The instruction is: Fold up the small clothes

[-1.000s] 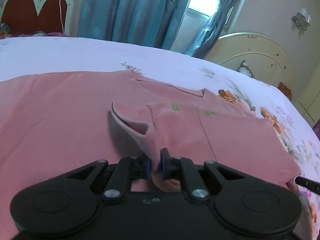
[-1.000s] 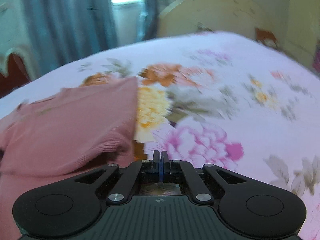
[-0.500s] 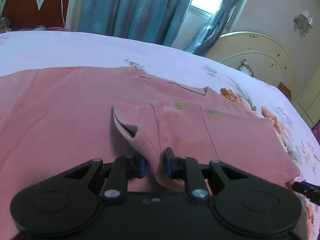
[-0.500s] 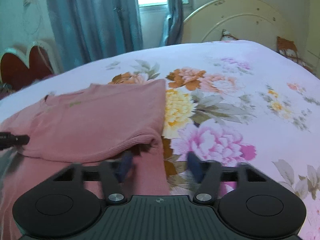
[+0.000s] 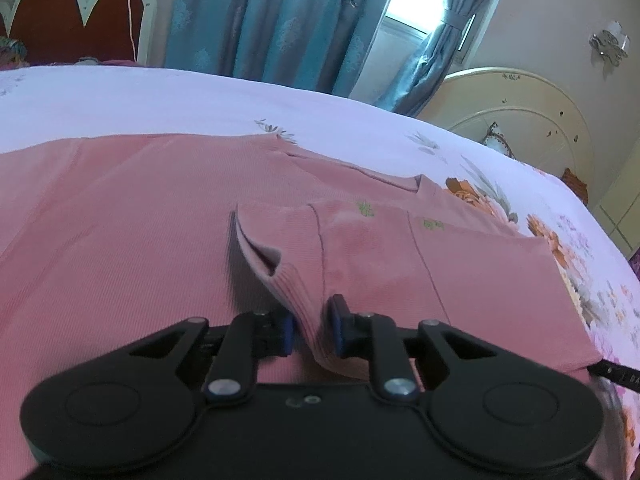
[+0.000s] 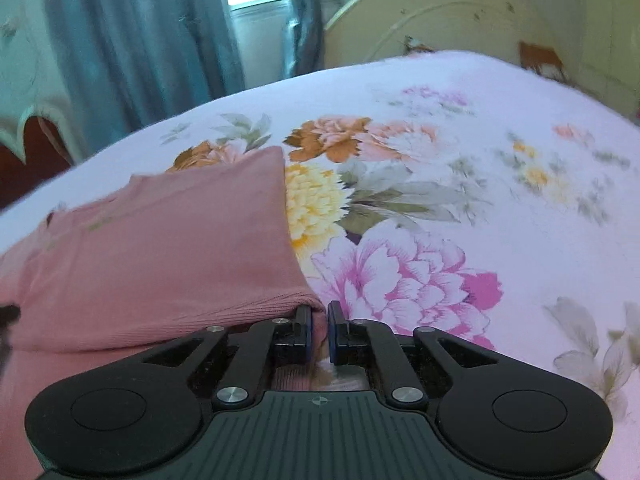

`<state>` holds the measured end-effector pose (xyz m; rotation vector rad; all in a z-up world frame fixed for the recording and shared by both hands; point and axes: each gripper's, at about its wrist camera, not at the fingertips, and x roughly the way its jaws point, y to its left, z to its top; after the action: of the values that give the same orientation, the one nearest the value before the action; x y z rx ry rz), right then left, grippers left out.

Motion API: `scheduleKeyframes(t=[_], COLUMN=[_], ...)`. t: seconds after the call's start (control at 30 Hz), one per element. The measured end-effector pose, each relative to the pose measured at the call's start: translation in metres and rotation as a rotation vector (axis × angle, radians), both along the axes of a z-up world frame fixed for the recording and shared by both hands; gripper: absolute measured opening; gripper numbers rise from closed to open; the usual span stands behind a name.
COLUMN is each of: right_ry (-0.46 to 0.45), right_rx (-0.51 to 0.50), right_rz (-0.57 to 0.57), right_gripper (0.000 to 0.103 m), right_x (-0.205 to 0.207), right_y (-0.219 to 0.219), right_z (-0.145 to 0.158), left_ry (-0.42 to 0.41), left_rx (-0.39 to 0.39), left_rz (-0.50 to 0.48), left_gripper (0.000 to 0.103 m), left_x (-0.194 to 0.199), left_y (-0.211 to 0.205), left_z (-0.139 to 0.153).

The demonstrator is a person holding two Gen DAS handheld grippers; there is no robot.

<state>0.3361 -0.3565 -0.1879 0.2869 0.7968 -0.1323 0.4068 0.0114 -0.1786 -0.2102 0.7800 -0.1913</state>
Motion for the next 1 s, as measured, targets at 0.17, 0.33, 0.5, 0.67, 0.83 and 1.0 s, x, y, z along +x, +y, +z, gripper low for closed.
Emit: scheduleKeyframes(t=[0.17, 0.33, 0.5, 0.67, 0.83, 1.0], right_ry=[0.006, -0.07, -0.111, -0.077, -0.054, -0.026], right_rx=[-0.003, 0.017, 0.013, 0.043, 0.063, 0.125], right_rz=[0.009, 0.007, 0.037, 0.08, 0.084, 0.085], right_gripper=[0.007, 0.014, 0.053, 0.053, 0.039, 0.02], right_x=[-0.015, -0.005, 0.041, 0.097, 0.138, 0.162], right_y=[-0.009, -0.021, -0.018, -0.014, -0.018, -0.023], right_z=[0.017, 0.037, 0.039, 0.022, 0.006, -0.01], left_ry=[-0.009, -0.096, -0.094, -0.018, -0.031, -0.035], left_rx=[0.035, 0.076, 0.051, 0.081, 0.092, 0.108], left_rz=[0.061, 0.061, 0.002, -0.02, -0.027, -0.021], left_gripper=[0.024, 0.022, 0.025, 0.025, 0.025, 0.026], left_x=[-0.009, -0.018, -0.002, 0.015, 0.011, 0.013], left_y=[0.015, 0.017, -0.003, -0.014, -0.012, -0.016], left_z=[0.014, 0.032, 0.032, 0.005, 0.002, 0.002])
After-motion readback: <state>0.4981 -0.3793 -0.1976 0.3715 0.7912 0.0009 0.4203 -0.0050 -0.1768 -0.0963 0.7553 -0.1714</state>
